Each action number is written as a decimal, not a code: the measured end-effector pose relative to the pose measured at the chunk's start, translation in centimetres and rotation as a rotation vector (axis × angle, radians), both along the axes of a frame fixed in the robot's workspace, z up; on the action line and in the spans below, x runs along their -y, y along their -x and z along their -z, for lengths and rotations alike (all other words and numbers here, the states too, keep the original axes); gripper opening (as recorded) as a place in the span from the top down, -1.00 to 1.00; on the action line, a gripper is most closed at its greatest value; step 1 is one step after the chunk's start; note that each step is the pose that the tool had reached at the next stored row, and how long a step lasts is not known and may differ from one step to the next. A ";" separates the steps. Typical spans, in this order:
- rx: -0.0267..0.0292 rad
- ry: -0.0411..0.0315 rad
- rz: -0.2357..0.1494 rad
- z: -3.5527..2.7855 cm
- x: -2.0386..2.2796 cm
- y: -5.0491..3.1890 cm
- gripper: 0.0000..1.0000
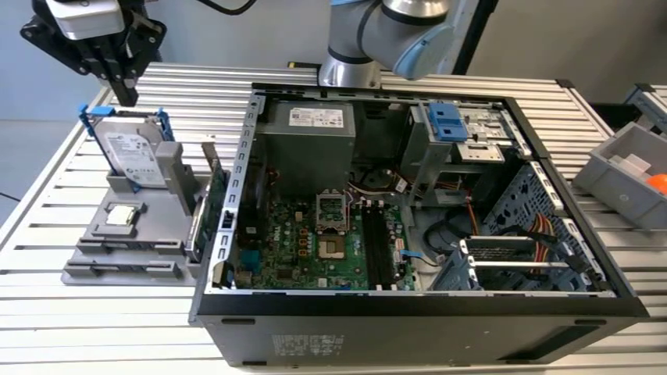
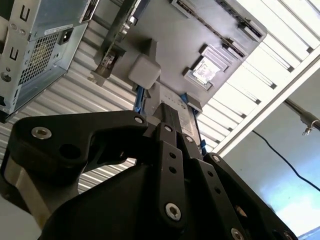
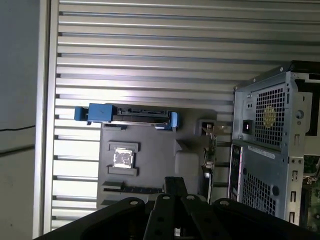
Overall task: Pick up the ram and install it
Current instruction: 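Reach for the ram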
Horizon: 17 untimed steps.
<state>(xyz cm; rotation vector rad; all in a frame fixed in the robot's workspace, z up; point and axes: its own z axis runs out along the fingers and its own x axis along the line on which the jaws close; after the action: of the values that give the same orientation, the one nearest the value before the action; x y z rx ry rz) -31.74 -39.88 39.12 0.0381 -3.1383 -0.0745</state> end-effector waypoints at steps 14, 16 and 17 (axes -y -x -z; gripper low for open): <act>-0.0002 0.0001 0.000 0.00 0.00 1.78 1.00; -0.0002 0.0001 0.000 0.00 0.00 2.05 1.00; -0.0001 0.0000 0.000 0.01 0.00 2.18 1.00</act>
<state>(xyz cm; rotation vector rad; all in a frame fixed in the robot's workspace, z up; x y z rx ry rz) -33.92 -39.88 39.11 0.0380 -3.1382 -0.0745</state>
